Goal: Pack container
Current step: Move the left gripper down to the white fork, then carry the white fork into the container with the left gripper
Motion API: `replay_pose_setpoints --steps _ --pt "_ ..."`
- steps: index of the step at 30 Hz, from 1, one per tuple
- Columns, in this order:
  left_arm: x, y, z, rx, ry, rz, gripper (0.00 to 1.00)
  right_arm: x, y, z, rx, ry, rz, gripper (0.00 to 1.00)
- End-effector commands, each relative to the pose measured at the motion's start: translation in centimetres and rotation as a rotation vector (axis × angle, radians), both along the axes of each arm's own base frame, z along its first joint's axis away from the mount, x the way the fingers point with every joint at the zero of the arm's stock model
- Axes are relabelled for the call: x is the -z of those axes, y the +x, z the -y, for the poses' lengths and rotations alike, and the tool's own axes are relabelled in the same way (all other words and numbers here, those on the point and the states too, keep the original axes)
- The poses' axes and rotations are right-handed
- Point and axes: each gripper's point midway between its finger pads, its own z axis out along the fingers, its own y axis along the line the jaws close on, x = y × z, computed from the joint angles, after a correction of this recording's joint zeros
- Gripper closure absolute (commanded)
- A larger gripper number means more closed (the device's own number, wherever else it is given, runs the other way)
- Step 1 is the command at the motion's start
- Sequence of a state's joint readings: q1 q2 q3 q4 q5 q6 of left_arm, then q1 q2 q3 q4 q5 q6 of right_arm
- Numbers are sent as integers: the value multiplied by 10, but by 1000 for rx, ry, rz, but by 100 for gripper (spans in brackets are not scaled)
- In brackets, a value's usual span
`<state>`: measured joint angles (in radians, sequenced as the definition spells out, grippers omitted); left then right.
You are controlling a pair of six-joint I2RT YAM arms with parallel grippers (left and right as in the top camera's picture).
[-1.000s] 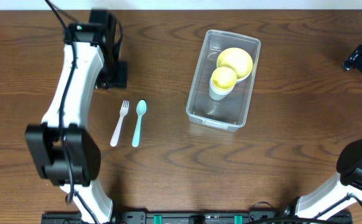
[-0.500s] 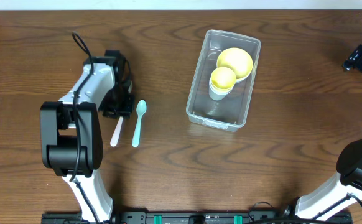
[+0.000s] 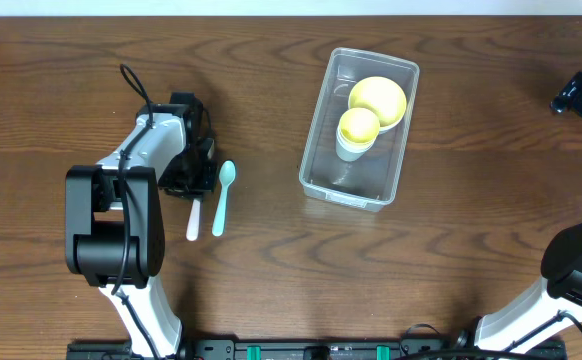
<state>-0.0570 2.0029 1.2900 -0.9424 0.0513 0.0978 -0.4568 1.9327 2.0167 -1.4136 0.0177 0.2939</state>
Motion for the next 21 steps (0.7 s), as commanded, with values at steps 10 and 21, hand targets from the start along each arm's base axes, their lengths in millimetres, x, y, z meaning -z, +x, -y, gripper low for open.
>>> replay_pose_setpoints --steps 10,21 --pt "-179 44 48 84 -27 330 93 2 0 1 10 4 -4 1" --pt "-243 32 253 769 -211 688 94 2 0 1 10 4 -4 1"
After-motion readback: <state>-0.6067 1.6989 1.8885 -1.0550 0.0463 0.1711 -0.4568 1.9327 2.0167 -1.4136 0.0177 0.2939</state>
